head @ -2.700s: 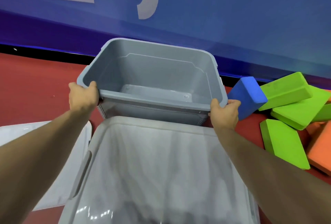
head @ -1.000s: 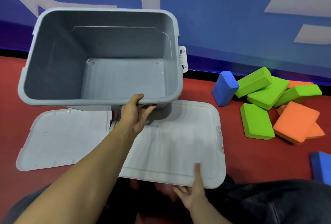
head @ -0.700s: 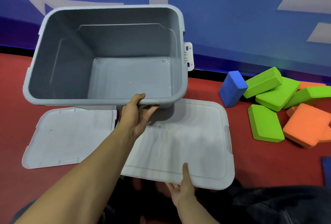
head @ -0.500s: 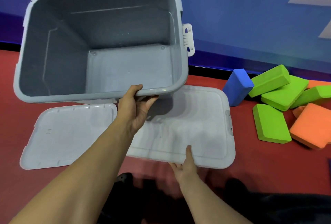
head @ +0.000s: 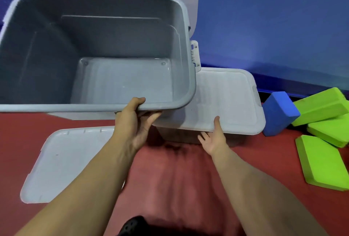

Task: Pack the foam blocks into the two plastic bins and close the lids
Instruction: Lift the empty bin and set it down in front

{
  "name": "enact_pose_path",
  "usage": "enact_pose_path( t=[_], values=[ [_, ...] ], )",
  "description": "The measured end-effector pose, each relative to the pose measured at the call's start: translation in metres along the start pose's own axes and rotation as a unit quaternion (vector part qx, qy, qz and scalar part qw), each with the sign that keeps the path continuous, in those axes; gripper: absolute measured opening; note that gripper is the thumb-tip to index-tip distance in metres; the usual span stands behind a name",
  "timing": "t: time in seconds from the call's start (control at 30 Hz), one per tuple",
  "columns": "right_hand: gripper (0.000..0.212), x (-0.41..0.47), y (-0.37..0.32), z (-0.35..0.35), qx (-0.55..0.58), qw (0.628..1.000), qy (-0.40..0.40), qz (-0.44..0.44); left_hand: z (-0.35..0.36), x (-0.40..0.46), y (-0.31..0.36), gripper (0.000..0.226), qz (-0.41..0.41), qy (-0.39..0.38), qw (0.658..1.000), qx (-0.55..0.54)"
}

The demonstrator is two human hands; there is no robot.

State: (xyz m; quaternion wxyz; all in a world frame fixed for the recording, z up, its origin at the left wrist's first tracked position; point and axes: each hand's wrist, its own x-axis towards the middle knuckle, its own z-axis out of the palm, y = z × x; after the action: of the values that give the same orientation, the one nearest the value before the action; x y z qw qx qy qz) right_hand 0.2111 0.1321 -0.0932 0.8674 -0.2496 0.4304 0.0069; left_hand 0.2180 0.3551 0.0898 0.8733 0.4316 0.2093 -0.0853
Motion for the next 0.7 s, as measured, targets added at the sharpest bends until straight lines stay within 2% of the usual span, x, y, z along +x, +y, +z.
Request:
enact_pose_path(
  t=[0.17, 0.23, 0.37, 0.43, 0.5, 0.57, 0.6, 0.67, 0.7],
  values=[
    [0.097, -0.022, -0.014, -0.007, -0.088, 0.995, 0.029, 0.023, 0.003, -0.017, -0.012, 0.01, -0.014, -0.023, 1.0, -0.011],
    [0.094, -0.043, -0.022, -0.013, -0.122, 0.992, 0.031, 0.001, 0.004, -0.031, -0.018, 0.004, -0.031, -0.041, 0.998, -0.019],
    [0.084, -0.11, -0.054, -0.003, -0.131, 0.986, -0.065, -0.076, -0.002, -0.077, -0.038, 0.02, -0.071, -0.063, 0.994, -0.045],
    [0.069, -0.152, -0.071, 0.014, -0.135, 0.976, -0.129, -0.108, -0.007, -0.099, -0.056, 0.04, -0.091, -0.069, 0.992, -0.059],
    [0.036, -0.209, -0.086, 0.023, -0.179, 0.955, -0.184, -0.15, -0.01, -0.126, -0.071, 0.05, -0.105, -0.061, 0.991, -0.06],
    [0.021, -0.251, -0.093, 0.016, -0.235, 0.937, -0.162, -0.202, -0.009, -0.153, -0.084, 0.048, -0.12, -0.062, 0.989, -0.059],
    [0.029, -0.263, -0.096, 0.005, -0.258, 0.929, -0.145, -0.223, -0.008, -0.166, -0.089, 0.046, -0.129, -0.065, 0.988, -0.06],
    [0.08, -0.272, -0.1, -0.023, -0.321, 0.906, -0.084, -0.262, -0.007, -0.193, -0.102, 0.042, -0.147, -0.075, 0.985, -0.059],
    [0.098, -0.276, -0.101, -0.037, -0.35, 0.892, -0.054, -0.281, -0.008, -0.205, -0.11, 0.042, -0.157, -0.078, 0.983, -0.056]
  ],
)
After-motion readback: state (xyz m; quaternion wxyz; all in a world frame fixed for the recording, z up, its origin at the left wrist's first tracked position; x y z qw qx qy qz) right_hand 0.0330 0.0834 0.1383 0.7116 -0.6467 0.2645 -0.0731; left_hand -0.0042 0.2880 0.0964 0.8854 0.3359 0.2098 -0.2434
